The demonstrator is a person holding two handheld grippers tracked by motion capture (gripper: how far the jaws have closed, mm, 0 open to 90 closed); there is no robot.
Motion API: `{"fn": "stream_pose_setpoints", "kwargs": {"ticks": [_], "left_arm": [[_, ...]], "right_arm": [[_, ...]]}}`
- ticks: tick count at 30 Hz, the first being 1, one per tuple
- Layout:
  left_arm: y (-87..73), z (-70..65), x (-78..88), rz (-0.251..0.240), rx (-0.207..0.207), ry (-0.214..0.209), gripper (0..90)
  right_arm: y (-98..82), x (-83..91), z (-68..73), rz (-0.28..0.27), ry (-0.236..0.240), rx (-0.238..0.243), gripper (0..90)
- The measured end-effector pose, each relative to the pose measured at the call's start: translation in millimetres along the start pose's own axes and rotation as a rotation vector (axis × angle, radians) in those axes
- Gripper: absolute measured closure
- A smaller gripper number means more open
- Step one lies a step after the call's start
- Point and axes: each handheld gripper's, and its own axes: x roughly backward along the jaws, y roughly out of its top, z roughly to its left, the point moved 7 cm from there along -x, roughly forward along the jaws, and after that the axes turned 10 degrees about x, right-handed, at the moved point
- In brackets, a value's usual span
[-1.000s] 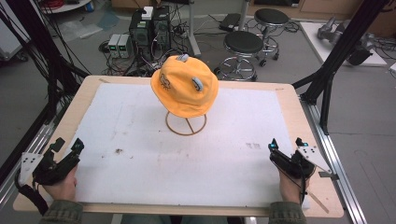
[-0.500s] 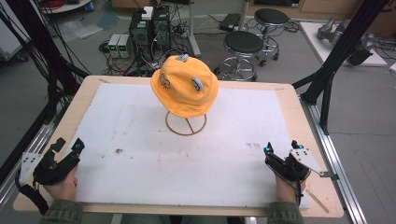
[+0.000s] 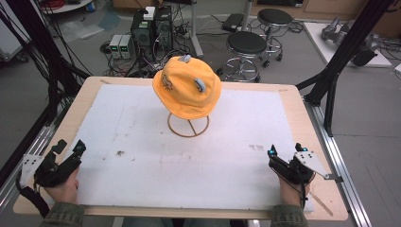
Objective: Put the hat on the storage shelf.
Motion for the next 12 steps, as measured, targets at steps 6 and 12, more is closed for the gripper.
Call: {"fn": "stream_pose_setpoints", "kwargs": {"ticks": [6, 12], "left_arm": [[-0.6, 0.5, -0.7, 0.005, 0.003, 0.000, 30.2], [-1.1, 0.8, -1.3, 0.008, 0.003, 0.000, 30.2]], "right_arm": [[-1.3, 1.3, -0.3, 0.003, 0.004, -0.004, 12.4], [-3.9, 0.3, 0.5, 0.020, 0.010, 0.007, 12.4]]}}
